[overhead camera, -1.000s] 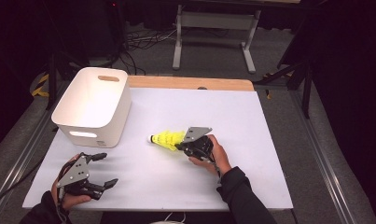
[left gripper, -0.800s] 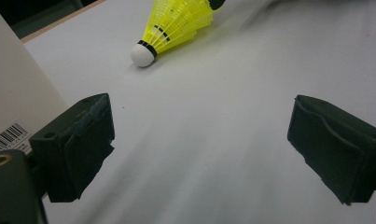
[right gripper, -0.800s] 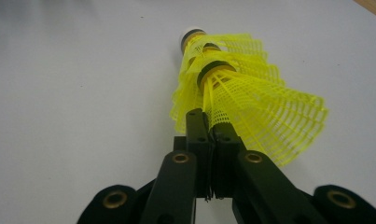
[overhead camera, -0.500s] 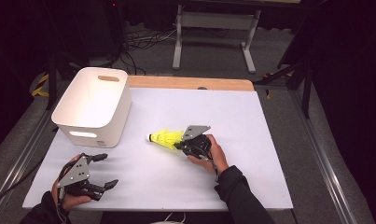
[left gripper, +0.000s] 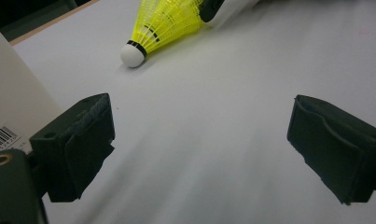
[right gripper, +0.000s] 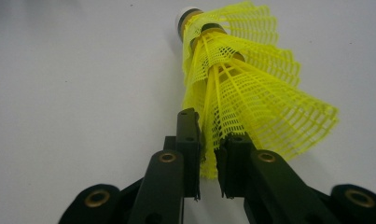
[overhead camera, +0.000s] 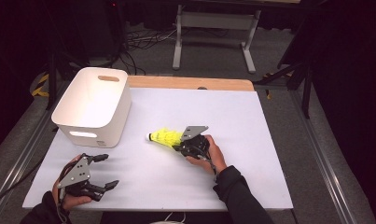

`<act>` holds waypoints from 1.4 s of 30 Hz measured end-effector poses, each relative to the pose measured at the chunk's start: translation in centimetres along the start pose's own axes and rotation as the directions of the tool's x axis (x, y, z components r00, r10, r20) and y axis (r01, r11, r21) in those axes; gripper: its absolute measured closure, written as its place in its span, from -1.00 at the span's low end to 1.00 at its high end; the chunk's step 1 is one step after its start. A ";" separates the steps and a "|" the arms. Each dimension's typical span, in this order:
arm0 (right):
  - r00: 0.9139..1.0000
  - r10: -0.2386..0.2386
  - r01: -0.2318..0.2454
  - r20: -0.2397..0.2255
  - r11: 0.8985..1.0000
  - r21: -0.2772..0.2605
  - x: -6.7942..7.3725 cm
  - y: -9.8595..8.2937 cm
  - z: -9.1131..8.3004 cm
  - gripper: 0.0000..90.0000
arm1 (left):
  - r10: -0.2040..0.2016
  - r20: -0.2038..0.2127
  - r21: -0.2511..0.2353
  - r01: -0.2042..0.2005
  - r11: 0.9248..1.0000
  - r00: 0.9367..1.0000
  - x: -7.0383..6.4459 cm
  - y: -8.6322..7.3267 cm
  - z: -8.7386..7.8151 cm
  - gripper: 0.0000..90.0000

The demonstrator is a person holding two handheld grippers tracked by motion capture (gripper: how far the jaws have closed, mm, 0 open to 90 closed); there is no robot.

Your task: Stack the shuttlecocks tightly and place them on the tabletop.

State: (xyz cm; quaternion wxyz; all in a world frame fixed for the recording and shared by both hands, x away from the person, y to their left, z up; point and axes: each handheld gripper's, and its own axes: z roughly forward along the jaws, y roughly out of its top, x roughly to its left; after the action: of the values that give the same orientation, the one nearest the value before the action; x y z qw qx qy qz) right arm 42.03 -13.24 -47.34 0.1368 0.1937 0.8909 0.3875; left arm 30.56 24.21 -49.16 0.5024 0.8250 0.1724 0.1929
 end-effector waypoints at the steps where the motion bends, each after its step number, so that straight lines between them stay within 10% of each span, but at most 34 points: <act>1: 1.000 0.001 -0.001 0.003 1.000 0.002 0.0 0.0 0.0 0.73 | -0.002 -0.001 0.000 0.002 1.000 1.000 0.0 0.0 0.0 -0.82; 42: 0.986 -0.076 0.085 0.150 0.995 -0.051 1.3 1.8 -5.6 -0.14 | -0.003 -0.011 0.015 0.004 1.000 1.000 0.0 0.0 0.1 -0.81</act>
State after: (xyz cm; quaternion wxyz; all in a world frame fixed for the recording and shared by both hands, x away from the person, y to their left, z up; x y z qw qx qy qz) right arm 39.11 -15.12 -42.46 0.2236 0.1818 0.8738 0.3917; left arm 30.62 24.18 -49.22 0.4956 0.8274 0.1780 0.1952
